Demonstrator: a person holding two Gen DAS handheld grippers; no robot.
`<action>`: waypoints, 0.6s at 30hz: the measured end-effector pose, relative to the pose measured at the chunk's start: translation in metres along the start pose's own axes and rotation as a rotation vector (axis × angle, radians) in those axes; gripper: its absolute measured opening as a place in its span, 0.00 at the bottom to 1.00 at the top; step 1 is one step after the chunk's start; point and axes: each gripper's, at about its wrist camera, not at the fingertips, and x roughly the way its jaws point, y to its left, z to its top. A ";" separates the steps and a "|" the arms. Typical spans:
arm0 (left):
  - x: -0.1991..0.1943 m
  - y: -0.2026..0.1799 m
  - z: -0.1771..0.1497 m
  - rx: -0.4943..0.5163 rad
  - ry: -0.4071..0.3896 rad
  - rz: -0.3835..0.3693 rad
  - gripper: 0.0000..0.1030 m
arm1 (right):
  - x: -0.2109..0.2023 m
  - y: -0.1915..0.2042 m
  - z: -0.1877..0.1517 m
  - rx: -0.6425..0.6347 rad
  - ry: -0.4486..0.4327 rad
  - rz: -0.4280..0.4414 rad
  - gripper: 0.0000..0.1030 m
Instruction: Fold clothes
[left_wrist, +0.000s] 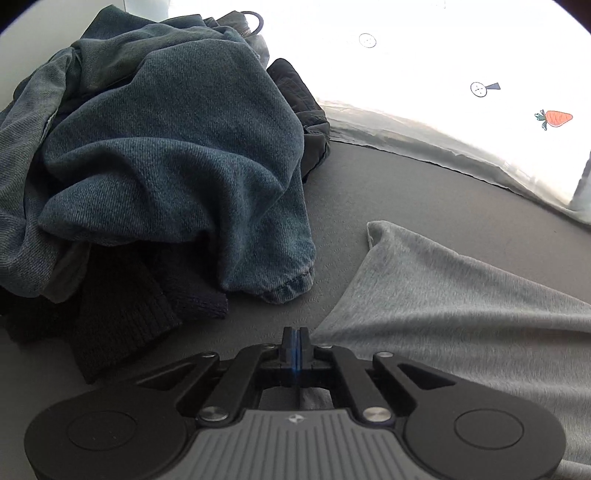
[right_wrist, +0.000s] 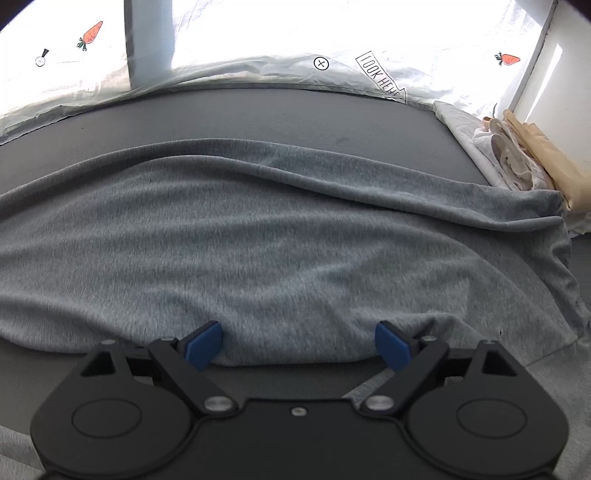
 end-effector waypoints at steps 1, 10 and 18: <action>-0.001 0.001 0.001 0.002 0.004 0.019 0.01 | -0.002 -0.005 0.001 0.010 -0.012 -0.001 0.88; -0.012 0.013 0.011 -0.045 0.010 -0.141 0.29 | -0.007 -0.060 0.007 0.173 -0.066 -0.053 0.86; 0.003 -0.041 0.040 0.167 -0.063 -0.215 0.42 | 0.003 -0.060 0.000 0.194 -0.020 -0.053 0.86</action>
